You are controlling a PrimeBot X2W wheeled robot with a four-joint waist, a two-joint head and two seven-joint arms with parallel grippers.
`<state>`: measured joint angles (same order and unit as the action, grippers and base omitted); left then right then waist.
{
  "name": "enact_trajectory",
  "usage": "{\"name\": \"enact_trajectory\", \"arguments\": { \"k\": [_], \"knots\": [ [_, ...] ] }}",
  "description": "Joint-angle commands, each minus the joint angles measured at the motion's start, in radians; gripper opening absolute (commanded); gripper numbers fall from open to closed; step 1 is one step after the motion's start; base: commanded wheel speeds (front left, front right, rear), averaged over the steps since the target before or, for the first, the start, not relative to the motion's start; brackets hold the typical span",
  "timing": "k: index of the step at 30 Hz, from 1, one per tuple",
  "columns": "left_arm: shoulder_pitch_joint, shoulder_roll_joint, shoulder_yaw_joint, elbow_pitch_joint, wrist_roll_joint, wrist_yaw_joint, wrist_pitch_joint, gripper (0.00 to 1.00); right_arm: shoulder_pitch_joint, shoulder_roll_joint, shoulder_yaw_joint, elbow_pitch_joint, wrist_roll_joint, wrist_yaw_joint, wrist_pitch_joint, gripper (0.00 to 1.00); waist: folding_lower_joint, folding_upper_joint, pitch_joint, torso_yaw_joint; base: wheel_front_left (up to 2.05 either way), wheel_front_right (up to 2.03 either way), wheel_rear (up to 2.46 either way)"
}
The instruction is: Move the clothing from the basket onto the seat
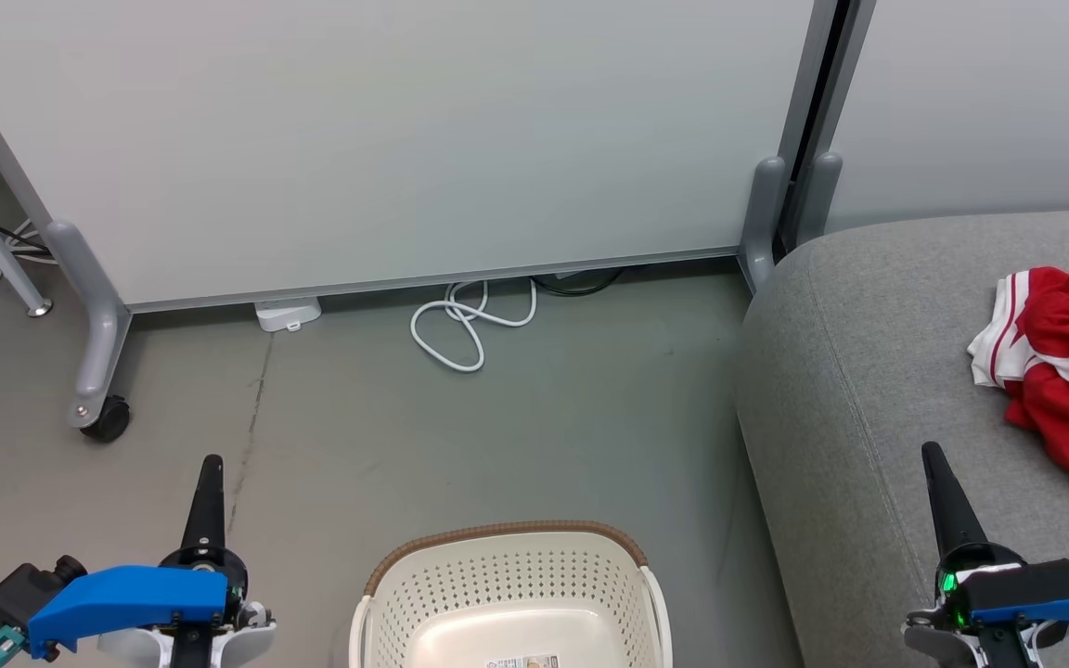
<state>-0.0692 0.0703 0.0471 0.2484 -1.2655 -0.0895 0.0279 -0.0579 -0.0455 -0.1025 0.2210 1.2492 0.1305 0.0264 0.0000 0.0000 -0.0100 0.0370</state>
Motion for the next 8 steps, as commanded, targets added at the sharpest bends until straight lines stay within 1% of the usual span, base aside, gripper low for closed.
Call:
{"name": "enact_trajectory", "arguments": {
  "k": [1, 8],
  "knots": [
    [-0.025, 0.0, 0.008, -0.008, -0.03, -0.011, 0.009, 0.0, -0.024, -0.006, -0.003, -0.001, 0.035, 0.0, 0.009, 0.0, 0.0, 0.0, 0.001, -0.002, 0.0, 0.0, 0.0],
    [-0.028, -0.004, 0.022, -0.007, -0.092, -0.016, 0.024, 0.0, -0.03, -0.006, -0.005, 0.004, 0.098, 0.0, 0.025, 0.0, 0.0, 0.0, 0.003, -0.008, 0.0, 0.0, 0.0]
  ]
}}
